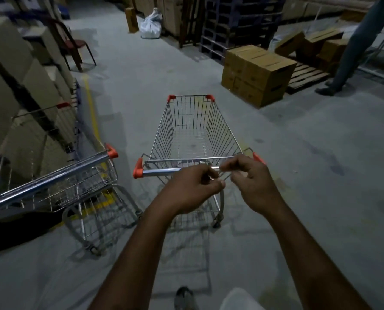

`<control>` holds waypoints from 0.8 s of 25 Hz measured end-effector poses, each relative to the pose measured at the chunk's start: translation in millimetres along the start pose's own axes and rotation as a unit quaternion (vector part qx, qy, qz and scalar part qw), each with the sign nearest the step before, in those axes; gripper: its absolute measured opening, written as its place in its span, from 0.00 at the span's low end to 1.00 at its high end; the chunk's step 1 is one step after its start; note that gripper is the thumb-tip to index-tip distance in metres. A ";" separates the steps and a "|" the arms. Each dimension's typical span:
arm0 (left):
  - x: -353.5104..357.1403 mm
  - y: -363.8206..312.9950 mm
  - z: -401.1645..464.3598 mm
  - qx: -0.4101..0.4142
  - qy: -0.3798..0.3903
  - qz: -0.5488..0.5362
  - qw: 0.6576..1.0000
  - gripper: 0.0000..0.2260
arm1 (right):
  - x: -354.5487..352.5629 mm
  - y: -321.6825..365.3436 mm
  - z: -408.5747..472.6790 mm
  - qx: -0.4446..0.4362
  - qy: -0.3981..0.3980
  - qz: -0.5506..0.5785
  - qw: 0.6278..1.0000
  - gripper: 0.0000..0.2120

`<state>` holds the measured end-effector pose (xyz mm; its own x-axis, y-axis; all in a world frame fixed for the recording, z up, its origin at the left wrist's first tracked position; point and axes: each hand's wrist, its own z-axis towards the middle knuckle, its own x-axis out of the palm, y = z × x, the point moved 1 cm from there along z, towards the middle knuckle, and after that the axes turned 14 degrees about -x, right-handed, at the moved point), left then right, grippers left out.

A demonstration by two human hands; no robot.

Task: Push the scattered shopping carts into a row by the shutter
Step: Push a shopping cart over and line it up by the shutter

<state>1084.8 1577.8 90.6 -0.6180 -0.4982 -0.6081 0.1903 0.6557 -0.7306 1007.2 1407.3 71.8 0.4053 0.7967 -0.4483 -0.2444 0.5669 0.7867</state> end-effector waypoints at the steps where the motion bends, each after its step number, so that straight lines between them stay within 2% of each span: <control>1: -0.6 6.8 22.9 -0.019 -0.017 0.020 0.999 0.18 | 7.9 -13.6 11.1 0.011 0.021 -0.026 0.999 0.11; 3: 3.6 29.1 67.4 -0.043 -0.085 0.100 0.990 0.21 | 24.8 -47.0 33.0 0.031 0.081 -0.109 0.990 0.12; 4: 6.8 43.2 91.9 -0.056 -0.122 0.161 0.978 0.24 | 32.2 -66.5 46.5 0.041 0.126 -0.154 0.979 0.15; 6: 17.0 73.8 128.3 -0.088 -0.137 0.265 0.950 0.26 | 49.7 -101.3 64.1 0.050 0.222 -0.251 0.941 0.22; 9: 26.9 100.9 157.5 -0.127 -0.136 0.337 0.923 0.16 | 71.8 -138.7 68.6 0.022 0.339 -0.345 0.875 0.21; 10: 28.1 102.8 163.1 -0.132 -0.141 0.343 0.919 0.14 | 74.8 -149.3 67.8 0.002 0.344 -0.368 0.864 0.19; 12: 26.7 99.6 174.3 -0.147 -0.147 0.349 0.914 0.13 | 73.5 -160.6 76.2 -0.010 0.328 -0.382 0.864 0.16; 16: 34.4 101.0 175.5 -0.151 -0.158 0.367 0.904 0.15 | 78.1 -170.9 84.1 -0.016 0.338 -0.444 0.830 0.18; 20: 58.9 99.9 157.8 -0.144 -0.142 0.379 0.903 0.17 | 64.5 -166.5 51.5 0.024 0.329 -0.433 0.839 0.17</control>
<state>1187.8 1524.4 -67.2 -0.1652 0.0568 -0.9846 0.2451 0.9694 0.0148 1119.4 1353.5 -66.1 -0.1649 0.0422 -0.9854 -0.0677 0.9962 0.0540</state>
